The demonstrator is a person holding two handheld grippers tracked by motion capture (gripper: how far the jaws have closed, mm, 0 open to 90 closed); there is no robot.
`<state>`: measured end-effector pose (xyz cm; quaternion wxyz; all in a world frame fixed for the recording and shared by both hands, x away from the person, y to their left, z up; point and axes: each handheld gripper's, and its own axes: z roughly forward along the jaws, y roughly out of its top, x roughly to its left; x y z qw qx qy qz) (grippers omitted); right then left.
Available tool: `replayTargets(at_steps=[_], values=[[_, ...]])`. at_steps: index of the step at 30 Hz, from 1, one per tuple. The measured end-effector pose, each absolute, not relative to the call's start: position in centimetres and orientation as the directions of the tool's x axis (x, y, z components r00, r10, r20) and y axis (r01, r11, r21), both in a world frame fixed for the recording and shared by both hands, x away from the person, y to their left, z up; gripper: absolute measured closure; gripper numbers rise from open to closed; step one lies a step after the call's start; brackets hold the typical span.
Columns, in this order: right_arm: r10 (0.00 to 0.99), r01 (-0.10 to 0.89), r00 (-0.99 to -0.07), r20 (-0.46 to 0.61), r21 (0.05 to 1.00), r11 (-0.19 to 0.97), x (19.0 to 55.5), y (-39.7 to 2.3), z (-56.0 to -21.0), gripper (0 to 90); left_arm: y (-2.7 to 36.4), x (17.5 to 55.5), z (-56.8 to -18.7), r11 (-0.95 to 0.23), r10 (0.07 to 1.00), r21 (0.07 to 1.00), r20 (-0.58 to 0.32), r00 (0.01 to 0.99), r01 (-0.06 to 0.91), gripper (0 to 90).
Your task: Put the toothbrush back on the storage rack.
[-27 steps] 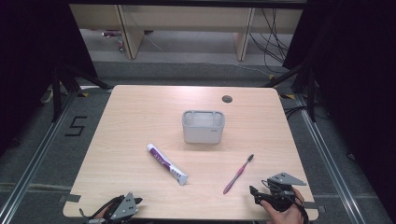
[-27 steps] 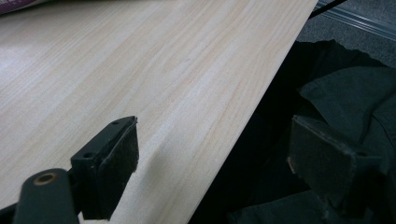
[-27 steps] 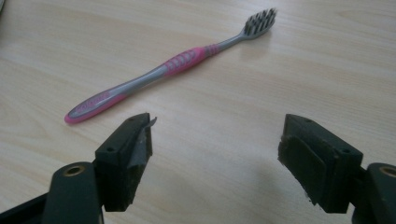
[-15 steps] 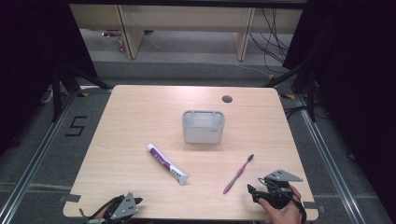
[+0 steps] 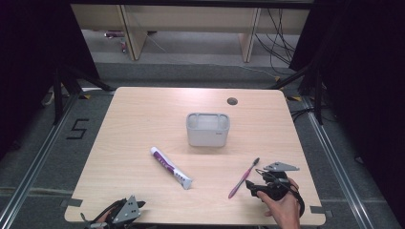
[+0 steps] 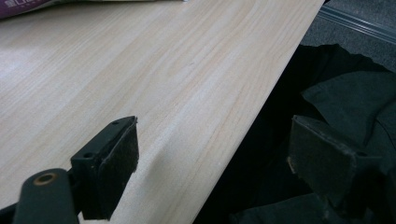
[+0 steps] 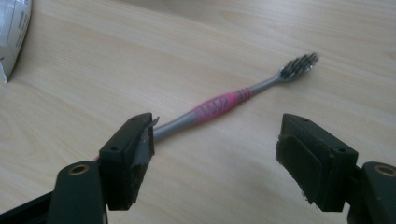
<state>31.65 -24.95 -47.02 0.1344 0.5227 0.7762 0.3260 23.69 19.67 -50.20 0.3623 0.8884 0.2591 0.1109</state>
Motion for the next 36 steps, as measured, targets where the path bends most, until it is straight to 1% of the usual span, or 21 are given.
replayTargets(at_steps=[2, 3, 5, 6, 12, 15, 16, 18, 19, 20, 21, 22, 23, 25, 28, 30, 31, 32, 34, 35, 36], values=[[0.896, 0.723, -0.423, 0.134, 0.646, 0.245, 32.2, -24.6, -47.0, 28.4, 19.7, 23.7, -50.1, -0.600, 0.541, 0.702, 0.003, 0.841, 0.384, 15.9], [0.895, 0.724, -0.423, 0.141, 0.646, 0.240, 32.4, -24.4, -46.9, 28.4, 19.8, 23.8, -50.1, -0.614, 0.535, 0.694, 0.015, 0.845, 0.376, 15.9], [0.898, 0.728, -0.418, 0.135, 0.641, 0.243, 32.7, -23.9, -46.7, 28.6, 19.7, 23.6, -50.1, -0.607, 0.539, 0.698, 0.008, 0.842, 0.381, 15.9], [0.898, 0.718, -0.428, 0.104, 0.643, 0.268, 32.8, -23.9, -46.5, 28.8, 19.7, 23.6, -50.1, -0.607, 0.539, 0.698, 0.008, 0.842, 0.381, 15.9], [0.899, 0.720, -0.427, 0.102, 0.639, 0.270, 33.3, -23.3, -46.2, 30.1, 19.8, 23.7, -50.1, -0.610, 0.540, 0.696, 0.015, 0.841, 0.379, 15.9], [0.894, 0.735, -0.437, 0.100, 0.613, 0.290, 33.8, -22.9, -46.7, 30.7, 19.7, 23.6, -50.1, -0.599, 0.542, 0.702, 0.003, 0.840, 0.384, 15.9], [0.905, 0.751, -0.414, 0.097, 0.598, 0.280, 33.8, -22.6, -46.7, 30.7, 19.7, 23.6, -50.1, -0.600, 0.541, 0.703, 0.003, 0.841, 0.383, 15.9], [0.901, 0.748, -0.425, 0.089, 0.595, 0.294, 34.0, -22.6, -46.9, 30.4, 19.7, 23.6, -50.2, -0.592, 0.536, 0.708, -0.011, 0.844, 0.385, 15.9], [0.897, 0.741, -0.437, 0.073, 0.594, 0.313, 34.2, -22.5, -47.1, 29.7, 19.8, 23.7, -50.1, -0.606, 0.530, 0.701, 0.003, 0.848, 0.376, 15.9], [0.907, 0.771, -0.411, 0.088, 0.565, 0.294, 34.3, -22.1, -47.2, 29.4, 19.8, 23.7, -50.0, -0.610, 0.529, 0.698, 0.006, 0.849, 0.375, 15.9], [0.898, 0.755, -0.434, 0.077, 0.575, 0.315, 34.6, -22.1, -47.4, 29.4, 19.8, 23.7, -50.0, -0.600, 0.538, 0.705, 0.005, 0.843, 0.378, 15.9], [0.906, 0.773, -0.413, 0.096, 0.563, 0.293, 34.5, -21.8, -47.4, 29.4, 19.8, 23.7, -50.1, -0.598, 0.538, 0.706, 0.002, 0.843, 0.380, 15.9], [0.903, 0.766, -0.423, 0.080, 0.564, 0.309, 34.7, -21.8, -47.4, 29.4, 19.8, 23.7, -50.1, -0.598, 0.538, 0.706, 0.002, 0.843, 0.380, 15.9], [0.904, 0.777, -0.417, 0.093, 0.552, 0.302, 34.9, -21.5, -47.5, 29.6, 19.8, 23.8, -50.1, -0.607, 0.535, 0.699, 0.009, 0.845, 0.377, 15.9], [0.900, 0.770, -0.427, 0.082, 0.555, 0.315, 35.1, -21.5, -47.6, 29.5, 19.8, 23.8, -50.1, -0.603, 0.537, 0.704, 0.009, 0.843, 0.376, 15.9], [0.912, 0.797, -0.397, 0.106, 0.533, 0.285, 35.2, -21.3, -47.5, 29.5, 19.9, 23.7, -50.1, -0.596, 0.542, 0.706, 0.002, 0.840, 0.382, 15.9], [0.901, 0.778, -0.425, 0.083, 0.542, 0.317, 35.5, -21.5, -47.6, 29.5, 19.9, 23.8, -50.1, -0.603, 0.539, 0.702, 0.009, 0.842, 0.378, 15.9], [0.900, 0.778, -0.429, 0.081, 0.539, 0.322, 35.6, -21.5, -47.7, 29.5, 19.9, 23.8, -50.1, -0.603, 0.541, 0.701, 0.008, 0.841, 0.381, 15.9], [0.902, 0.782, -0.426, 0.072, 0.531, 0.327, 35.7, -21.5, -47.8, 29.6, 19.8, 23.7, -50.1, -0.592, 0.540, 0.709, -0.004, 0.842, 0.383, 15.9], [0.916, 0.798, -0.392, 0.084, 0.526, 0.293, 35.6, -21.3, -47.8, 29.6, 19.8, 23.7, -50.1, -0.597, 0.542, 0.705, 0.001, 0.841, 0.383, 15.9], [0.911, 0.797, -0.406, 0.079, 0.518, 0.310, 35.7, -21.3, -47.8, 29.6, 19.8, 23.8, -50.1, -0.601, 0.542, 0.698, -0.002, 0.840, 0.389, 15.9]])
